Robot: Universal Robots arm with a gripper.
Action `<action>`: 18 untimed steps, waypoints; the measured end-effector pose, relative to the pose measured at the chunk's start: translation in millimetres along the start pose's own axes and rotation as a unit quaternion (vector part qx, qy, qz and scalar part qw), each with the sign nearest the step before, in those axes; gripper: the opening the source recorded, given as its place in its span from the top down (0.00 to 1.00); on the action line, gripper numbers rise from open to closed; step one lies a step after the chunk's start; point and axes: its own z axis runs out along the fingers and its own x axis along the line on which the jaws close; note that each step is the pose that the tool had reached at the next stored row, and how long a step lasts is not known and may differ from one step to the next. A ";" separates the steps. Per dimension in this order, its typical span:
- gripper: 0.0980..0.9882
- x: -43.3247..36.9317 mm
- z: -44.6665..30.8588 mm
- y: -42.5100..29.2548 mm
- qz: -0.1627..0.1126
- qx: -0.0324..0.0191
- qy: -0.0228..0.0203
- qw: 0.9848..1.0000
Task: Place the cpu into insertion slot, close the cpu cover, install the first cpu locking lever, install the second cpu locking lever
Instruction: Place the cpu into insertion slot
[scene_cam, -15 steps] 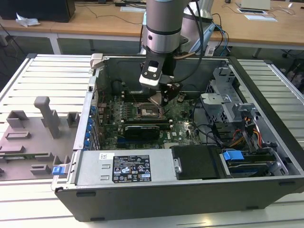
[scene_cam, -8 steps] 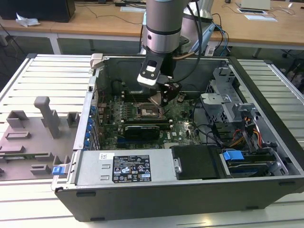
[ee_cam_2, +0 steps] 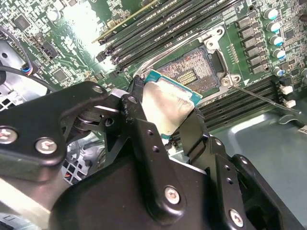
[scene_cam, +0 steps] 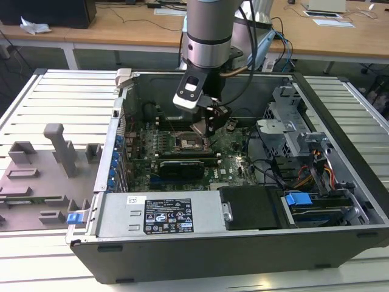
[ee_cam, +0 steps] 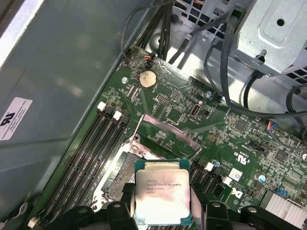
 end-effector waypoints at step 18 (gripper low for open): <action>0.50 0.0 0.2 0.0 0.059 0.000 -0.006 0.998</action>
